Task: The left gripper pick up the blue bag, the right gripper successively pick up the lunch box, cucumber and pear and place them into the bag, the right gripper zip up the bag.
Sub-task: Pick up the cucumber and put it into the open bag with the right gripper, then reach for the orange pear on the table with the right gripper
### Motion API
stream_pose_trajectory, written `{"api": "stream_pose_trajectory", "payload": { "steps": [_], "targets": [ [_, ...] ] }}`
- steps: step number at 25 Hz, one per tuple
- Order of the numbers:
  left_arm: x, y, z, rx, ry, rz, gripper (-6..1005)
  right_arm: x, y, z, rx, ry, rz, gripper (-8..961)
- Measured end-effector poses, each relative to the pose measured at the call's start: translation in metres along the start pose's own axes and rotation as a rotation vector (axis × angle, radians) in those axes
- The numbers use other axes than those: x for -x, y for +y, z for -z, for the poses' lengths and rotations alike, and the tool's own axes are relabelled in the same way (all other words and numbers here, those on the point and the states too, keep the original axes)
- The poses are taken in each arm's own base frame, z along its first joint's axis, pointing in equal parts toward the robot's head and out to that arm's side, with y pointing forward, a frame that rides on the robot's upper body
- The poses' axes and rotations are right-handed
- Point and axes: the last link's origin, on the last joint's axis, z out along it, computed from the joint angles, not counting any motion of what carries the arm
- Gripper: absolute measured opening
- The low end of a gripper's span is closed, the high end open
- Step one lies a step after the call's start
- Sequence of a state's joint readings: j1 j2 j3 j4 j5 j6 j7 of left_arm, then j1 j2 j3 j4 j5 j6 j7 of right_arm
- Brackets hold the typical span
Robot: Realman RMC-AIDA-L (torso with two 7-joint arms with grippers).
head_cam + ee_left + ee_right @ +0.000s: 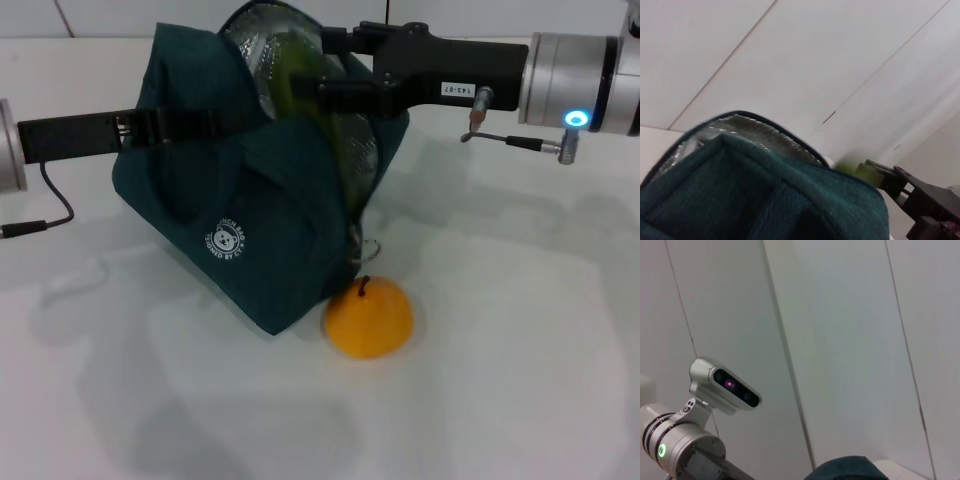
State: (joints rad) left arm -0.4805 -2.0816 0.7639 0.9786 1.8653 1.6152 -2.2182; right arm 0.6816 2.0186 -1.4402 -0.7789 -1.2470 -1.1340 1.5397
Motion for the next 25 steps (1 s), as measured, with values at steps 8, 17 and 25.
{"api": "stream_pose_trajectory", "payload": {
  "steps": [8,17,25],
  "targets": [
    [0.002,0.0,0.001,-0.001,0.002,0.006,38,0.002,0.0,0.005,-0.008,-0.015,0.0,800],
    [0.003,-0.002,0.004,-0.008,0.003,-0.006,39,0.002,0.011,0.042,0.078,0.065,0.054,797],
    [0.01,-0.009,0.009,-0.015,0.035,0.003,40,-0.034,0.03,0.081,0.141,0.135,0.129,797]
  ]
}}
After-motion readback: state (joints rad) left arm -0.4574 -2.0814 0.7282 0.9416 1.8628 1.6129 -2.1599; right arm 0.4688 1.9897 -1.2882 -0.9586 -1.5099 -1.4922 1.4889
